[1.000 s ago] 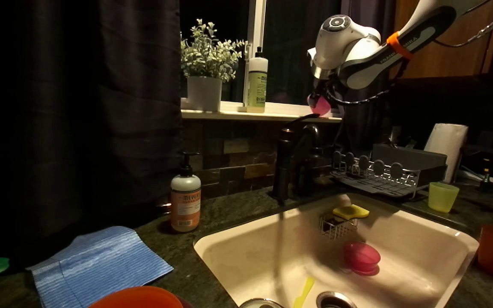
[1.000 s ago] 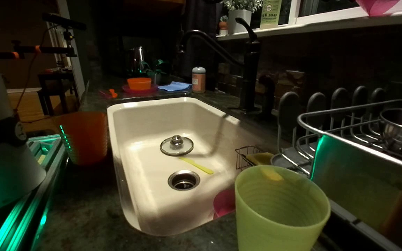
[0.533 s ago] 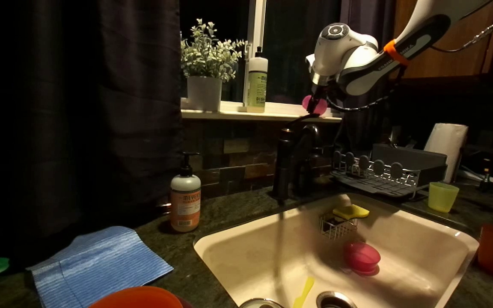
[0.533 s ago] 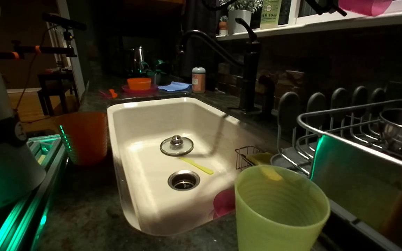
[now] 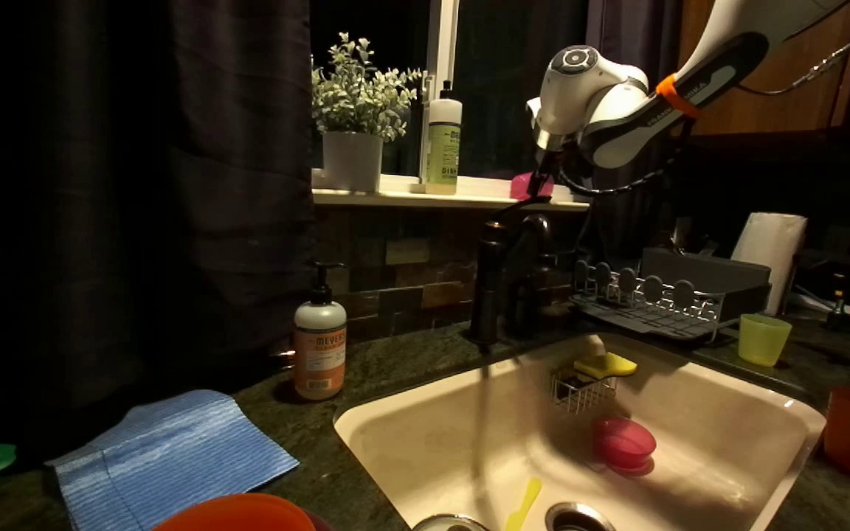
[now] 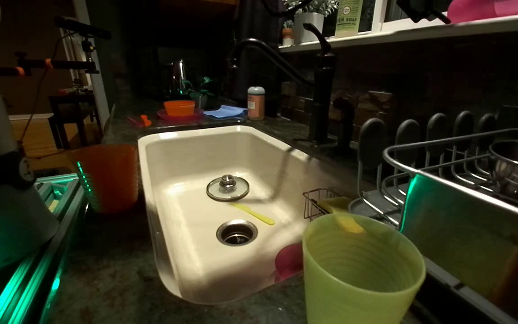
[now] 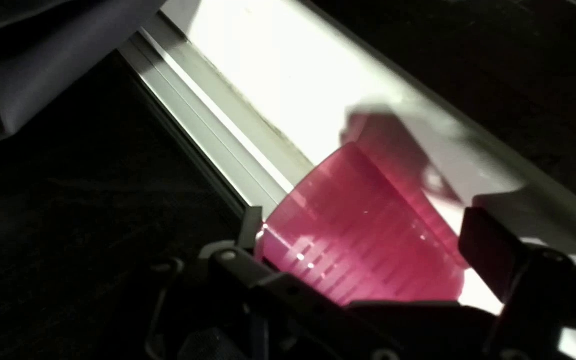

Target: Put the pink cup behind the sink.

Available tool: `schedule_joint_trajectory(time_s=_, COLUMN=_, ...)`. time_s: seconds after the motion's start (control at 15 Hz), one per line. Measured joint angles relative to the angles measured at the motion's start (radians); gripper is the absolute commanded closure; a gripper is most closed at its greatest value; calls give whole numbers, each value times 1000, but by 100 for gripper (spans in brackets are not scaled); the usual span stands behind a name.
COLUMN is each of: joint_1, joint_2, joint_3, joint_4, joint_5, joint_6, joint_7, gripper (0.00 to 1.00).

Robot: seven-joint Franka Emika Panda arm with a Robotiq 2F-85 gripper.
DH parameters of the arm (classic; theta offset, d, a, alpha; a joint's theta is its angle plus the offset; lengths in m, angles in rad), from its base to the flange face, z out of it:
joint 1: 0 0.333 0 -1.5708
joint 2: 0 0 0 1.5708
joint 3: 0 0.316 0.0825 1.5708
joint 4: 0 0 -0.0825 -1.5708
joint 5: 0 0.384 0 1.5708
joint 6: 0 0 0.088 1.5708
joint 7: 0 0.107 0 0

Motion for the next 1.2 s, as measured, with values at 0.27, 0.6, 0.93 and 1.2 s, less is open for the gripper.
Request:
schedule_joint_trajectory(time_s=0.27, joint_1=-7, joint_2=-2, joint_3=1, joint_4=19, joint_5=142, joint_6=0, joint_7=18, gripper=0)
schedule_joint_trajectory(time_s=0.6, joint_1=-28, joint_2=-31, joint_3=-13, joint_4=56, joint_5=330, joint_6=0, joint_7=35, gripper=0)
schedule_joint_trajectory(time_s=0.93, joint_1=-56, joint_2=-46, joint_3=-22, joint_4=77, joint_5=590, joint_6=-6, joint_7=15, gripper=0)
schedule_joint_trajectory(time_s=1.2, joint_1=-86, joint_2=-46, joint_3=-21, joint_4=97, joint_5=875, joint_6=-36, joint_7=-47, gripper=0)
